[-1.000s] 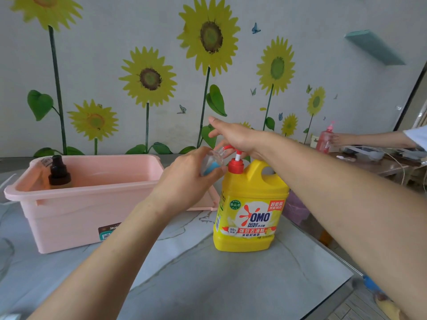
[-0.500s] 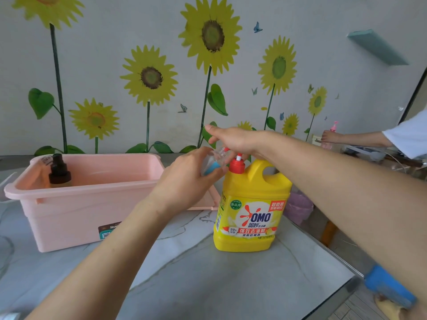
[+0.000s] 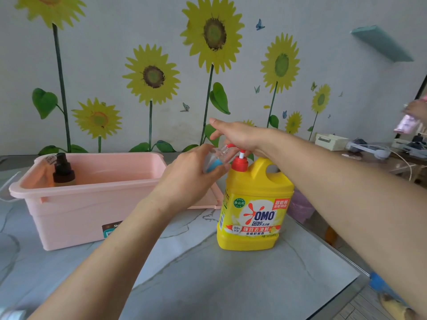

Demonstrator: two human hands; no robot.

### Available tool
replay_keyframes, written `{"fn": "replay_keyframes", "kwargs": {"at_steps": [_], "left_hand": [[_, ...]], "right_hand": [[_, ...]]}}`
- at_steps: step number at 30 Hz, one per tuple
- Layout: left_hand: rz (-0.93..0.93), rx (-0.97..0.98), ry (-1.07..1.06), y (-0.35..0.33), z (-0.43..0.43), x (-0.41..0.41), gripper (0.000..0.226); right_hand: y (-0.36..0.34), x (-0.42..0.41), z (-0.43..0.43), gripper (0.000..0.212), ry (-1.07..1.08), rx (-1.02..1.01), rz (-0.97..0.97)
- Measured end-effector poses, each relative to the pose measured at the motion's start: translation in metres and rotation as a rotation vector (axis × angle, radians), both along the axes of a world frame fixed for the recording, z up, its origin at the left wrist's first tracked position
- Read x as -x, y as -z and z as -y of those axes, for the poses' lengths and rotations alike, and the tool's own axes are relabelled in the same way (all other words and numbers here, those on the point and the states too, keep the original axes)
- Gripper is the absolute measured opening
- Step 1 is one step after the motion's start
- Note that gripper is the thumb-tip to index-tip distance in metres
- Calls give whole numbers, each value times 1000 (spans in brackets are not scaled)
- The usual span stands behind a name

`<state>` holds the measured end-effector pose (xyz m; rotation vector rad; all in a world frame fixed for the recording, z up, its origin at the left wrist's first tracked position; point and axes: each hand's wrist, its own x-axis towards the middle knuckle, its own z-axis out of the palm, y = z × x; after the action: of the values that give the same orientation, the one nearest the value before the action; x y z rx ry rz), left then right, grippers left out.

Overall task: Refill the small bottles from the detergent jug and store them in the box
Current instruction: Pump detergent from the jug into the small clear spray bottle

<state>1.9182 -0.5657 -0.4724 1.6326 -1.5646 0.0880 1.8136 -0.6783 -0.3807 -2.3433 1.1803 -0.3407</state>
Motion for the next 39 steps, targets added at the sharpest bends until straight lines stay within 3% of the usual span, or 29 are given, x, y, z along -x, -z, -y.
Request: {"fn": "replay_keyframes", "kwargs": {"at_steps": [6, 10, 16, 21, 26, 30, 35, 39], "left_hand": [[-19, -3, 16, 2, 0, 1, 46], [-10, 2, 4, 0, -1, 0, 52], [-18, -1, 20, 1, -2, 1, 51], [-7, 11, 11, 1, -1, -1, 49], [-14, 6, 26, 1, -1, 1, 52], [-8, 15, 18, 0, -1, -1, 52], [-6, 1, 29, 2, 0, 0, 56], [-5, 5, 23, 1, -1, 1, 50]], "right_hand": [[-3, -1, -3, 69, -17, 19, -123], [3, 1, 2, 65, -10, 17, -4], [-3, -2, -3, 69, -20, 24, -120], [3, -2, 2, 67, -8, 7, -42], [-1, -2, 1, 68, -23, 6, -104], [1, 0, 6, 63, -11, 4, 0], [4, -1, 2, 62, -15, 17, -111], [-3, -1, 2, 59, -18, 2, -34]]}}
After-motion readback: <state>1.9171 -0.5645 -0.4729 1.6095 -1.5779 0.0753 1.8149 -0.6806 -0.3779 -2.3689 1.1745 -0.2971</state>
